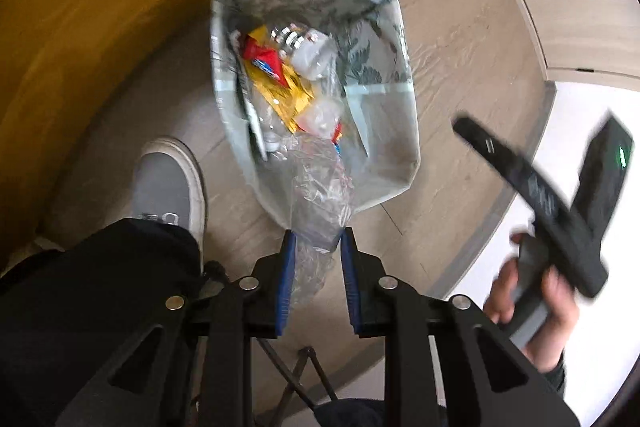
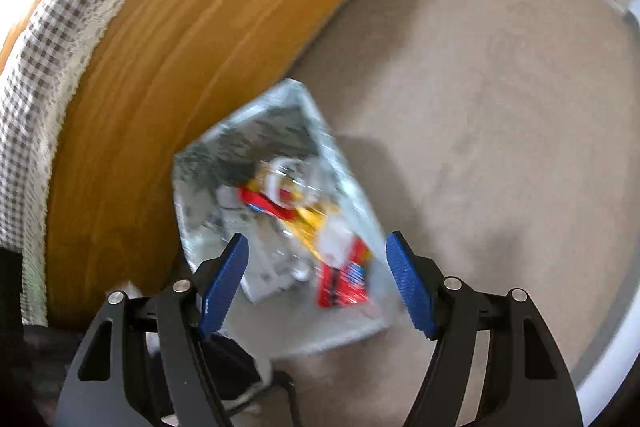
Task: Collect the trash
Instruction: 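Open both tools to drop the bottle and container into the bin, then move both open tools back over the trash on the bed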
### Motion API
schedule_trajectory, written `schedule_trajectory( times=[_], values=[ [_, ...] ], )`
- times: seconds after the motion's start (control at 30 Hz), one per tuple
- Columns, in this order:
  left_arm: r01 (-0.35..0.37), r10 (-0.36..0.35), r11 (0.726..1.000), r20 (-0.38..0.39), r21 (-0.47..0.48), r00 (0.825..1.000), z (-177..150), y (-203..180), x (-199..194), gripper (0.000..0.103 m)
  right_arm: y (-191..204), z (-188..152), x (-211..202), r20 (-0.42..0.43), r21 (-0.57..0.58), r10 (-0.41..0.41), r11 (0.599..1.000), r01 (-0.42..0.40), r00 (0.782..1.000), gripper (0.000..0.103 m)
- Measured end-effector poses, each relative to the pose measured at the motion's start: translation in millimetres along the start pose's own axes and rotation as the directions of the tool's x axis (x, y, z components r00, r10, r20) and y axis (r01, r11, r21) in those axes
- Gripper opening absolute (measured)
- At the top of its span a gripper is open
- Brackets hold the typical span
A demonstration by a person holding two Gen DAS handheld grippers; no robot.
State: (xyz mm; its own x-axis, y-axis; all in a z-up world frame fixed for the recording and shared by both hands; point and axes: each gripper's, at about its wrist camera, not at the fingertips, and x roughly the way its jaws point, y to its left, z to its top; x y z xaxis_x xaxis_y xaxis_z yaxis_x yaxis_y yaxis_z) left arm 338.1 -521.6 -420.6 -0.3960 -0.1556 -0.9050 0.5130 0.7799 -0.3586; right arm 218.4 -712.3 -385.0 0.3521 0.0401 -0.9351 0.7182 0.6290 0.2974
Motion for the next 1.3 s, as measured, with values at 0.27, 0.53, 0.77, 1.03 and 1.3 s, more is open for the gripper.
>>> schedule_trajectory(
  times=[0.27, 0.53, 0.77, 1.03, 1.3],
  values=[
    [-0.069, 0.065, 0.997, -0.086, -0.047, 0.994, 20.4, -5.3, 60.9, 0.057, -9.0, -24.3, 0.2, -0.031, -0.012, -0.02, 1.0, 0.02, 0.999, 0.069],
    [-0.127, 0.125, 0.99, -0.033, -0.056, 0.992, 18.1, 5.5, 43.1, 0.058, 7.6, -25.2, 2.7, -0.041, -0.071, -0.064, 0.996, 0.061, 0.997, 0.069],
    [-0.148, 0.149, 0.988, 0.017, -0.04, 0.989, 0.8, 3.3, 20.7, 0.061, 11.8, -24.4, -12.0, -0.041, -0.099, -0.106, 0.99, 0.101, 0.994, 0.069],
    [-0.123, 0.122, 0.992, 0.201, -0.009, 0.972, -16.1, -8.1, -35.7, 0.066, 30.2, -25.6, -45.0, 0.016, -0.151, -0.177, 0.973, 0.177, 0.984, 0.069],
    [-0.078, 0.052, 0.996, 0.409, 0.048, 0.911, -31.9, -0.9, -136.6, 0.07, 81.6, -13.0, -93.4, 0.127, -0.219, -0.221, 0.944, 0.245, 0.967, 0.069]
  ],
)
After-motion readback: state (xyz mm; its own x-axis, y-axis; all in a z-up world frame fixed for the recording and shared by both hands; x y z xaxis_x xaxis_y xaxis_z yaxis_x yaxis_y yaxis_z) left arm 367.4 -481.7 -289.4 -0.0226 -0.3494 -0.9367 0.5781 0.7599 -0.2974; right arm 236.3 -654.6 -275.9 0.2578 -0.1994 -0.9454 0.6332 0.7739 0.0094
